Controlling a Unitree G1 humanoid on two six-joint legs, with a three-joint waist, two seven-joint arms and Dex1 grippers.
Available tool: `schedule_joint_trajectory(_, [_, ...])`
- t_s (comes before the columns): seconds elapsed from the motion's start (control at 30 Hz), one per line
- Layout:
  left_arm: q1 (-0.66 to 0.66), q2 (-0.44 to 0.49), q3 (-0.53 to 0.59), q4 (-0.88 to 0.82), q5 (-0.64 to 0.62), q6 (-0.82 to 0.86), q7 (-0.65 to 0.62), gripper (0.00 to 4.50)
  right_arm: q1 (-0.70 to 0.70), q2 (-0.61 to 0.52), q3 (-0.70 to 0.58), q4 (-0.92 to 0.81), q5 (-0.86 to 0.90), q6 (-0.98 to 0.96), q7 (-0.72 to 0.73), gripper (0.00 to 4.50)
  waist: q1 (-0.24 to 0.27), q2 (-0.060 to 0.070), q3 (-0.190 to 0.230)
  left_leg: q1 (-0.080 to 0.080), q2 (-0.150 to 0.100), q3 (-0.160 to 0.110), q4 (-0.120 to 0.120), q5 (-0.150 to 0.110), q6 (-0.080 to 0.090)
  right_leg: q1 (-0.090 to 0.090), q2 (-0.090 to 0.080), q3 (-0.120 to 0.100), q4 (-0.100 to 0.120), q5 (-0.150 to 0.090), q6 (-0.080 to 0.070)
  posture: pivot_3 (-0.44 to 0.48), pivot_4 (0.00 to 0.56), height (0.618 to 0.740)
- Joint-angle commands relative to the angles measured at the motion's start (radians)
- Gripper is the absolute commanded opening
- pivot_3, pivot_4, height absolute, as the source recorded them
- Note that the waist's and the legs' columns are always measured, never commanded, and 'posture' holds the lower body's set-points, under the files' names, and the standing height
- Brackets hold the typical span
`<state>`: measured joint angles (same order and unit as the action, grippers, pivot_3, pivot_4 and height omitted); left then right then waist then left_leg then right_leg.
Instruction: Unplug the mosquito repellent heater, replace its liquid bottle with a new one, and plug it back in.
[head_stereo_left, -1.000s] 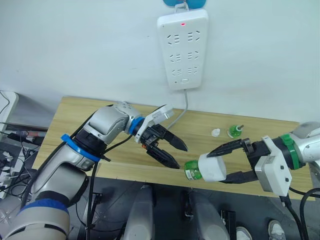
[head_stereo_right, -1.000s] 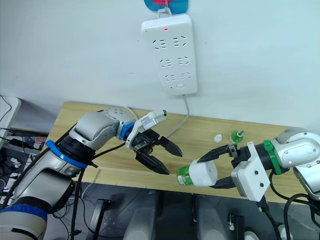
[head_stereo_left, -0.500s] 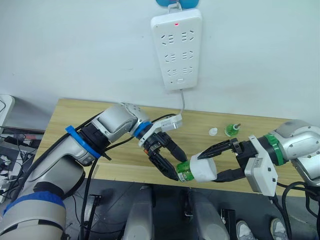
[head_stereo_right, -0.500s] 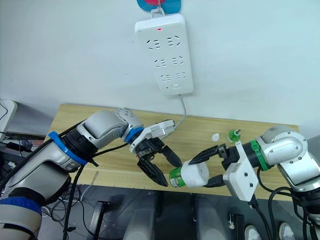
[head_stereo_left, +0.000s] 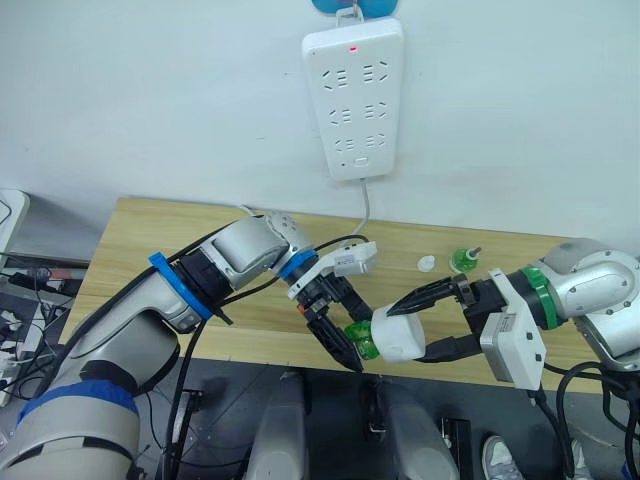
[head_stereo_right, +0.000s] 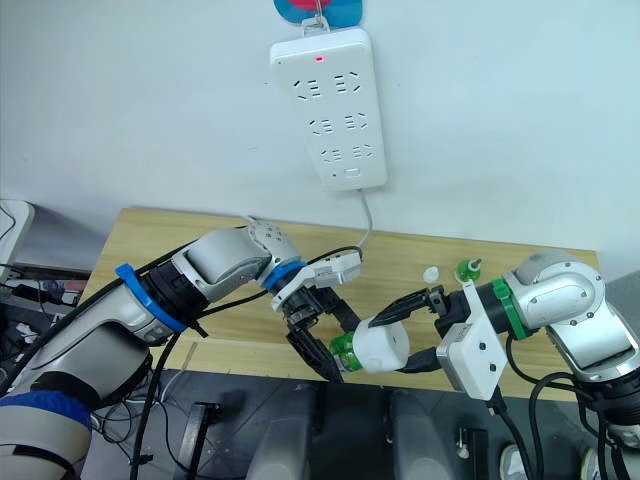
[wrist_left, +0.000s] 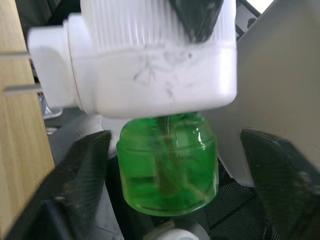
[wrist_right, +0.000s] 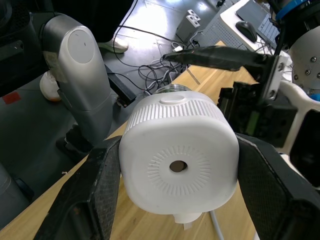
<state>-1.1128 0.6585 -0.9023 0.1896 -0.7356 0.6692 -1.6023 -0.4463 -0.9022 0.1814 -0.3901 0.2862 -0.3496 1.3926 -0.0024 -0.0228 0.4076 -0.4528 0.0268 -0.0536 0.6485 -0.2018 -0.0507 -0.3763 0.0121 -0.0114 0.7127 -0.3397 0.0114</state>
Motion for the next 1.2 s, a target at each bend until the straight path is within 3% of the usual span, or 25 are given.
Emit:
schedule_joint_trajectory(0.03, [-0.010, 0.014, -0.031, -0.029, 0.003, -0.015, -0.012, 2.94, -0.010, 0.001, -0.005, -0.031, -0.002, -0.008, -0.008, 2.96, 0.000, 0.000, 0.000, 0.000, 0.000, 0.000, 0.000, 0.000, 0.000, 0.000, 0.000, 0.000, 0.000, 0.000, 0.000, 0.035, 0.379, 0.740])
schedule_joint_trajectory(0.1, [-0.006, 0.000, -0.023, -0.014, 0.013, -0.014, -0.012, 2.34, -0.016, 0.005, -0.002, -0.030, -0.002, -0.007, -0.007, 2.96, 0.000, 0.000, 0.000, 0.000, 0.000, 0.000, 0.000, 0.000, 0.000, 0.000, 0.000, 0.000, 0.000, 0.000, 0.000, 0.035, 0.379, 0.740])
schedule_joint_trajectory(0.13, [-0.005, -0.005, -0.019, -0.010, 0.013, -0.011, -0.012, 2.27, -0.019, 0.006, -0.001, -0.030, -0.002, -0.006, -0.007, 2.96, 0.000, 0.000, 0.000, 0.000, 0.000, 0.000, 0.000, 0.000, 0.000, 0.000, 0.000, 0.000, 0.000, 0.000, 0.000, 0.035, 0.379, 0.740])
schedule_joint_trajectory(0.37, [0.011, -0.028, 0.015, 0.003, 0.032, -0.009, -0.012, 2.27, -0.027, 0.010, 0.004, -0.029, -0.002, 0.002, -0.004, 2.96, 0.000, 0.000, 0.000, 0.000, 0.000, 0.000, 0.000, 0.000, 0.000, 0.000, 0.000, 0.000, 0.000, 0.000, 0.000, 0.038, 0.373, 0.740])
schedule_joint_trajectory(0.5, [0.061, -0.057, 0.092, 0.003, 0.069, -0.064, -0.010, 2.27, -0.022, -0.001, -0.009, -0.013, -0.006, 0.007, -0.002, 2.96, 0.000, 0.000, 0.000, 0.000, 0.000, 0.000, 0.000, 0.000, 0.000, 0.000, 0.000, 0.000, 0.000, 0.000, 0.000, 0.034, 0.366, 0.740])
schedule_joint_trajectory(0.67, [0.154, -0.088, 0.193, -0.012, 0.162, -0.145, -0.009, 2.27, 0.050, -0.067, -0.080, -0.047, 0.041, 0.073, -0.010, 4.45, 0.002, 0.000, 0.000, 0.000, 0.000, 0.000, 0.001, 0.000, 0.000, 0.000, -0.001, -0.001, 0.000, 0.000, 0.000, 0.024, 0.364, 0.740])
schedule_joint_trajectory(0.87, [0.240, -0.143, 0.321, -0.015, 0.205, -0.191, 0.028, 2.27, 0.247, -0.155, -0.264, -0.130, 0.088, 0.163, -0.060, 4.45, 0.001, 0.000, 0.000, 0.000, -0.001, 0.000, 0.001, 0.000, 0.000, 0.002, -0.001, -0.001, 0.001, 0.000, 0.000, 0.000, 0.360, 0.740])
schedule_joint_trajectory(1.03, [0.325, -0.255, 0.473, 0.019, 0.250, -0.339, 0.174, 2.27, 0.546, -0.124, -0.532, -0.330, 0.223, 0.522, -0.267, 4.45, 0.003, 0.001, -0.001, -0.001, -0.002, 0.002, 0.002, 0.000, 0.000, 0.003, -0.001, -0.003, 0.002, 0.000, 0.000, -0.023, 0.364, 0.740])
schedule_joint_trajectory(1.13, [0.416, -0.341, 0.550, 0.038, 0.304, -0.570, 0.259, 2.27, 0.713, 0.015, -0.653, -0.517, 0.443, 0.881, -0.686, 4.45, 0.000, 0.000, -0.002, 0.000, -0.002, 0.004, 0.002, 0.000, 0.000, 0.003, -0.001, -0.003, 0.002, 0.000, 0.000, -0.042, 0.370, 0.740])
schedule_joint_trajectory(1.2, [0.469, -0.393, 0.583, 0.040, 0.333, -0.708, 0.292, 2.27, 0.786, 0.104, -0.651, -0.619, 0.585, 0.982, -0.945, 4.45, -0.003, 0.000, -0.002, 0.000, -0.002, 0.005, 0.002, 0.000, 0.000, 0.003, -0.001, -0.003, 0.002, 0.000, 0.000, -0.054, 0.373, 0.740])
